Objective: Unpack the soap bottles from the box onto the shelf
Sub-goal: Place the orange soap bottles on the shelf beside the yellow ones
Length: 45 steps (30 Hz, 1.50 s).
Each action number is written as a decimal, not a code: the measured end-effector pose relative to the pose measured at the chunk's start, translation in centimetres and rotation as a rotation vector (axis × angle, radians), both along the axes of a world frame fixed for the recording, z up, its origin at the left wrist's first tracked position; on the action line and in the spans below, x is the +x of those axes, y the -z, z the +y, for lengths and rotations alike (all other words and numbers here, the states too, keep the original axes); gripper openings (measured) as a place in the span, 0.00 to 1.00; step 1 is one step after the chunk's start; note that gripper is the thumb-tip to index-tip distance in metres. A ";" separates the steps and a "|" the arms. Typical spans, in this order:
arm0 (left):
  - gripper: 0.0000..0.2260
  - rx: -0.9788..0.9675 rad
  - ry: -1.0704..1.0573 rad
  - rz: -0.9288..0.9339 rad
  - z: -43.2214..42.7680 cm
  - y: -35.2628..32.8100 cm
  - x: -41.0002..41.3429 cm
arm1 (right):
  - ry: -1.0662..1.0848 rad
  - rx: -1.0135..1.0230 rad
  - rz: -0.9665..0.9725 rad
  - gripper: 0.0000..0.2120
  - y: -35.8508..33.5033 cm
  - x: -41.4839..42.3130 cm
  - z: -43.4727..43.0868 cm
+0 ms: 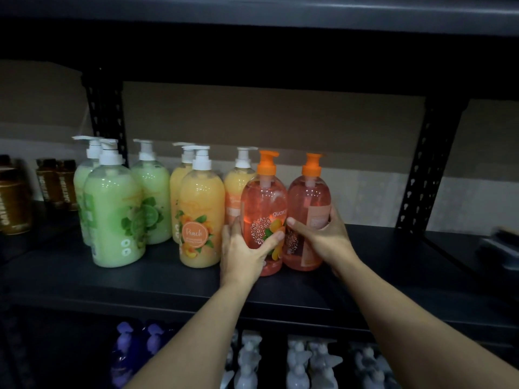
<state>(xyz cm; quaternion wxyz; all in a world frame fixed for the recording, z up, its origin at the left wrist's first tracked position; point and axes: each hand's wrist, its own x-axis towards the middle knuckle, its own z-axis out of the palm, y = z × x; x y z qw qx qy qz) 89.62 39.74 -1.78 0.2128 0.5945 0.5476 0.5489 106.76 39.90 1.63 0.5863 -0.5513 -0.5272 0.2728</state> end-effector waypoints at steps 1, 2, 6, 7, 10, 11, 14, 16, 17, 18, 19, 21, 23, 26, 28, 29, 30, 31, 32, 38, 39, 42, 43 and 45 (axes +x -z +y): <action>0.45 -0.008 0.011 0.001 -0.1 -0.1 0.0 | -0.027 -0.019 -0.011 0.43 -0.1 0.2 -0.1; 0.45 -0.016 0.022 0.000 -0.2 -0.1 -0.1 | -0.048 -0.034 -0.026 0.43 -0.1 0.4 -0.2; 0.47 -0.017 0.038 0.013 -0.2 0.1 -0.2 | -0.051 -0.044 -0.023 0.42 0.3 0.6 -0.3; 0.47 -0.013 0.037 0.015 -0.2 0.0 -0.2 | -0.030 -0.035 -0.015 0.41 0.5 0.3 -0.2; 0.45 0.003 0.034 0.010 -0.4 -0.1 0.0 | 0.066 -0.018 -0.050 0.46 1.1 -0.2 0.2; 0.44 0.006 0.036 0.009 -0.5 -0.1 0.0 | 0.084 -0.012 -0.066 0.47 1.3 -0.3 0.3; 0.44 -0.003 0.039 0.020 -0.5 -0.1 0.1 | 0.088 -0.019 -0.076 0.50 1.4 -0.2 0.6; 0.44 -0.009 0.045 0.022 -0.4 -0.1 0.2 | 0.084 -0.019 -0.082 0.50 1.5 -0.1 0.7; 0.44 -0.007 0.044 0.023 -0.4 -0.1 0.2 | 0.083 -0.016 -0.081 0.50 1.5 -0.1 0.7; 0.44 -0.005 0.040 0.028 -0.3 0.0 0.2 | 0.081 -0.014 -0.080 0.50 1.5 -0.1 0.7; 0.44 -0.002 0.033 0.034 -0.2 0.0 0.2 | 0.077 -0.013 -0.079 0.51 1.6 -0.1 0.8; 0.44 0.005 0.025 0.042 -0.1 0.1 0.2 | 0.078 -0.014 -0.082 0.52 1.6 -0.1 0.7; 0.44 0.012 0.019 0.040 0.2 0.2 0.1 | 0.080 -0.016 -0.088 0.52 1.5 -0.1 0.7; 0.45 0.015 0.014 0.047 0.5 0.4 0.1 | 0.083 -0.017 -0.084 0.53 1.5 -0.1 0.7; 0.46 0.012 0.008 0.055 0.6 0.5 0.0 | 0.089 -0.017 -0.086 0.53 1.6 -0.1 0.6; 0.46 0.008 0.007 0.059 0.7 0.5 0.0 | 0.092 -0.016 -0.088 0.52 1.6 -0.2 0.6; 0.48 -0.001 0.008 0.058 0.7 0.5 0.0 | 0.095 -0.018 -0.088 0.52 1.6 -0.2 0.6; 0.49 -0.008 0.010 0.055 0.7 0.6 0.0 | 0.096 -0.017 -0.088 0.51 1.6 -0.2 0.6; 0.52 -0.013 0.010 0.043 0.8 0.6 -0.1 | 0.096 -0.018 -0.085 0.52 1.6 -0.2 0.7; 0.51 -0.018 0.005 0.042 0.6 0.6 -0.1 | 0.096 -0.030 -0.092 0.54 1.6 -0.2 0.6; 0.51 -0.015 0.007 0.041 0.6 0.6 -0.1 | 0.095 -0.030 -0.091 0.54 1.6 -0.2 0.7; 0.48 -0.026 0.001 0.056 0.6 0.5 0.0 | 0.086 -0.039 -0.093 0.57 1.6 -0.1 0.6; 0.47 -0.035 0.000 0.065 0.6 0.5 0.0 | 0.087 -0.040 -0.094 0.58 1.6 -0.1 0.6; 0.48 -0.045 0.002 0.070 0.4 0.4 0.0 | 0.088 -0.039 -0.100 0.59 1.6 -0.1 0.6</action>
